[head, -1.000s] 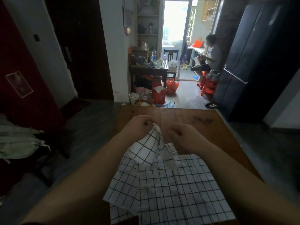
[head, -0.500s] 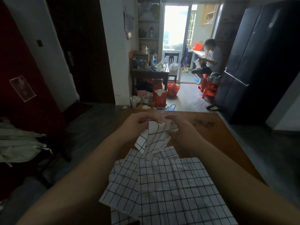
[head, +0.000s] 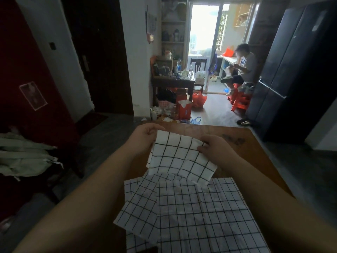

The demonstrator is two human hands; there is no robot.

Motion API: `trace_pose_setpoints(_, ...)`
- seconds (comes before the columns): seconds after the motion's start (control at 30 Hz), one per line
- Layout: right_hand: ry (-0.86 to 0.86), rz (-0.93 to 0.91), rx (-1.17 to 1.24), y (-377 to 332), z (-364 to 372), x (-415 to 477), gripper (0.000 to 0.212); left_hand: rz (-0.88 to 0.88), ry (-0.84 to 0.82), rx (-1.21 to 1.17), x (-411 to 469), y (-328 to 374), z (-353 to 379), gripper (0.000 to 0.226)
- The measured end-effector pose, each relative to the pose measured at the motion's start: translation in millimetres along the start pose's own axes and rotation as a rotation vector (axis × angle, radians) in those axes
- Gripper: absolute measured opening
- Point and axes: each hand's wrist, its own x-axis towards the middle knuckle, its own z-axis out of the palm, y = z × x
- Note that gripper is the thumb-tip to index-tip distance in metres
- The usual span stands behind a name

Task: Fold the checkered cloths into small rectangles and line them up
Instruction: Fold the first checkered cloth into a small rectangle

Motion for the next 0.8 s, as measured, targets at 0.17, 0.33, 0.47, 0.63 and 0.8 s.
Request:
trace_pose_setpoints(0.17, -0.001, 0.026, 0.106, 2.1, -5.0, 0.5, 0.007, -0.146, -0.004, -0.053, -0.7, -8.9, 3.3, 0.040)
trace_pose_setpoints(0.33, -0.051, 0.044, 0.223, 6.1, -11.0, -3.1, 0.012, -0.086, -0.130, 0.089, -0.5, -17.5, 9.4, 0.029)
trace_pose_setpoints(0.47, -0.051, 0.058, 0.260, 10.2, -14.7, -5.8, 0.022, -0.028, -0.103, 0.102, 1.6, -16.3, 14.3, 0.019)
trace_pose_setpoints(0.63, -0.054, 0.100, 0.272, 16.4, -21.1, -9.9, 0.035, 0.015, -0.137, 0.118, 6.3, -13.3, 15.9, 0.020)
trace_pose_setpoints(0.8, -0.031, 0.122, 0.316, 19.3, -23.7, -11.0, 0.036, 0.049, -0.191, 0.208, 12.0, -11.0, 26.1, 0.029)
